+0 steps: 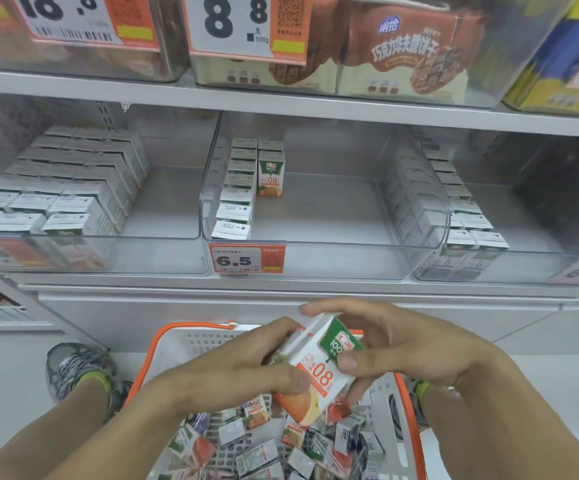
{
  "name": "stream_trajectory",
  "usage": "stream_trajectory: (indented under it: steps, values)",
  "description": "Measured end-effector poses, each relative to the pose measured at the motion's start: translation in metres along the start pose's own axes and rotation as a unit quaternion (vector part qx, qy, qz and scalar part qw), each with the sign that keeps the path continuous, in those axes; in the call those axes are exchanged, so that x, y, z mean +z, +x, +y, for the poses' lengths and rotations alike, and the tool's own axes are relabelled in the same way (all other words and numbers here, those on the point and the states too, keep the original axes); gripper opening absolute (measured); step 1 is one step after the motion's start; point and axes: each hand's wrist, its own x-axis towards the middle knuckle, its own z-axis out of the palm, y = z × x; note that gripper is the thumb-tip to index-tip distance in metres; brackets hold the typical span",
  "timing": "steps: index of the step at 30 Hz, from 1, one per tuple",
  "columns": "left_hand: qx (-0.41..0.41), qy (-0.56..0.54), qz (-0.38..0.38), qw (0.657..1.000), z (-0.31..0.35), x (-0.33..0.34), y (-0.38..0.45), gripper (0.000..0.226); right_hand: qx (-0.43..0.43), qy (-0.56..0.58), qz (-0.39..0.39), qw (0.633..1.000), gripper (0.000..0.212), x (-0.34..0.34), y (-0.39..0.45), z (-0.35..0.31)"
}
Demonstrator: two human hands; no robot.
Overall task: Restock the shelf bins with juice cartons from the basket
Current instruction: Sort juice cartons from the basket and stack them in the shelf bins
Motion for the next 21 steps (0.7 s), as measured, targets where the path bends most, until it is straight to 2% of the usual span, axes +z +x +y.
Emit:
stream_trajectory:
  steps: [2,7,11,13,14,16,18,20,21]
  values:
    - [-0.015,0.032,-0.013,0.999,0.0,-0.003,-0.003,0.052,0.003,-0.016,-0.018,1.0,0.055,0.003,0.004,0.003]
    - [-0.017,0.099,0.034,0.994,-0.005,-0.012,-0.001,0.057,-0.039,-0.013,0.037,0.998,0.048,0.005,0.012,0.006]
    - [0.012,0.052,0.084,0.995,-0.006,-0.024,-0.002,0.089,-0.091,0.019,0.083,0.992,0.048,0.004,0.017,0.009]
    - [0.047,0.026,0.156,0.986,0.0,-0.033,-0.002,0.09,-0.123,0.054,0.105,0.985,0.049,0.003,0.019,0.009]
    - [0.086,-0.001,0.214,0.973,0.002,-0.039,-0.001,0.083,-0.141,0.068,0.121,0.98,0.049,0.003,0.02,0.007]
    - [0.193,-0.032,0.346,0.918,0.008,-0.046,-0.002,0.059,-0.178,0.096,0.16,0.966,0.051,0.003,0.022,0.004]
    - [0.251,0.08,0.485,0.834,0.016,-0.05,-0.003,0.039,-0.221,0.126,0.194,0.948,0.052,0.002,0.025,0.0]
    - [0.238,0.224,0.569,0.755,0.018,-0.058,0.0,0.047,-0.272,0.133,0.213,0.929,0.053,-0.001,0.03,-0.005]
    - [0.218,0.272,0.58,0.736,0.017,-0.064,0.003,0.061,-0.297,0.131,0.22,0.92,0.056,-0.002,0.033,-0.007]
